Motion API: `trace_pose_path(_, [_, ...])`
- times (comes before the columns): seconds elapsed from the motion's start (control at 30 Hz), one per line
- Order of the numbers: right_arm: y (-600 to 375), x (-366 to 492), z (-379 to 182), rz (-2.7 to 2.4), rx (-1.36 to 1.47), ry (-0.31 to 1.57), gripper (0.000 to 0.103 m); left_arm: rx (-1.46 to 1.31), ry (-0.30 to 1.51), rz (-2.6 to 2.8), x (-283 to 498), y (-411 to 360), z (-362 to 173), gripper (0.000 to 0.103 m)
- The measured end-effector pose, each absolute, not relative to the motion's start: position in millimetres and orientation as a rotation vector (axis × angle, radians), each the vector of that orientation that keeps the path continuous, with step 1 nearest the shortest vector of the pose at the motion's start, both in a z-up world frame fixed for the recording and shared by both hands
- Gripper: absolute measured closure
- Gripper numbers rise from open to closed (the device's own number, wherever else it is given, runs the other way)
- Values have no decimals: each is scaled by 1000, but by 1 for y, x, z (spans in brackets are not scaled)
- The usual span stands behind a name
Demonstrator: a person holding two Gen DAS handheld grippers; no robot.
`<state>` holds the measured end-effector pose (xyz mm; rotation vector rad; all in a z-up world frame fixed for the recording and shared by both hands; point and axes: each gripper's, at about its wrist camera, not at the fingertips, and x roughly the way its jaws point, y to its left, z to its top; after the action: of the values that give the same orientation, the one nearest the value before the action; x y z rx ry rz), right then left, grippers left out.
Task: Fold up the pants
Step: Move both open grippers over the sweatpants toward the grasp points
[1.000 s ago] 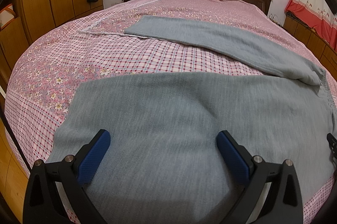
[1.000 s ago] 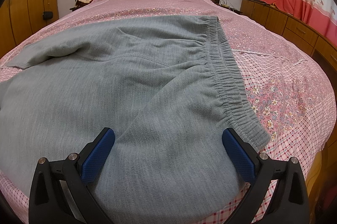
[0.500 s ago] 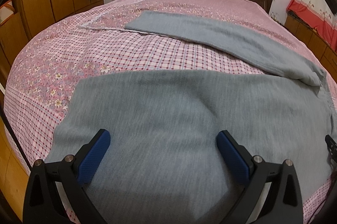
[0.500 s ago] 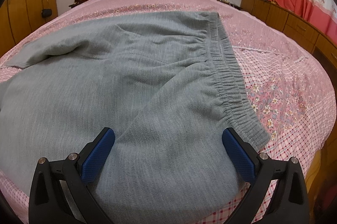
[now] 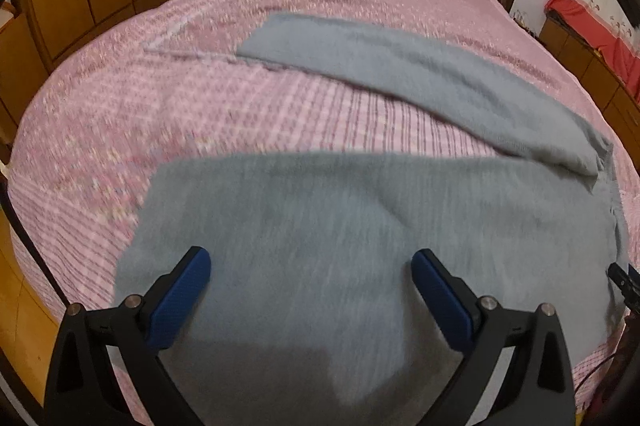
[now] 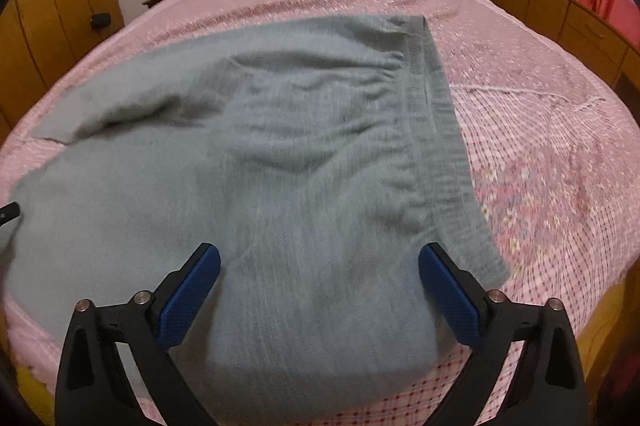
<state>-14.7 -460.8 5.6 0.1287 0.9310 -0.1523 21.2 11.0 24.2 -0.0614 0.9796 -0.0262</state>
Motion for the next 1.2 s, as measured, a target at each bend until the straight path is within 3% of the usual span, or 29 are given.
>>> trace_pose_path(0.47, [-494,51,55,-150,108,875,3,-35,920,7,111,30,79,1])
trace_pose_path(1.2, [-529,185,40,-92,71,951,3,-34,1010,-13,269,36,44,3])
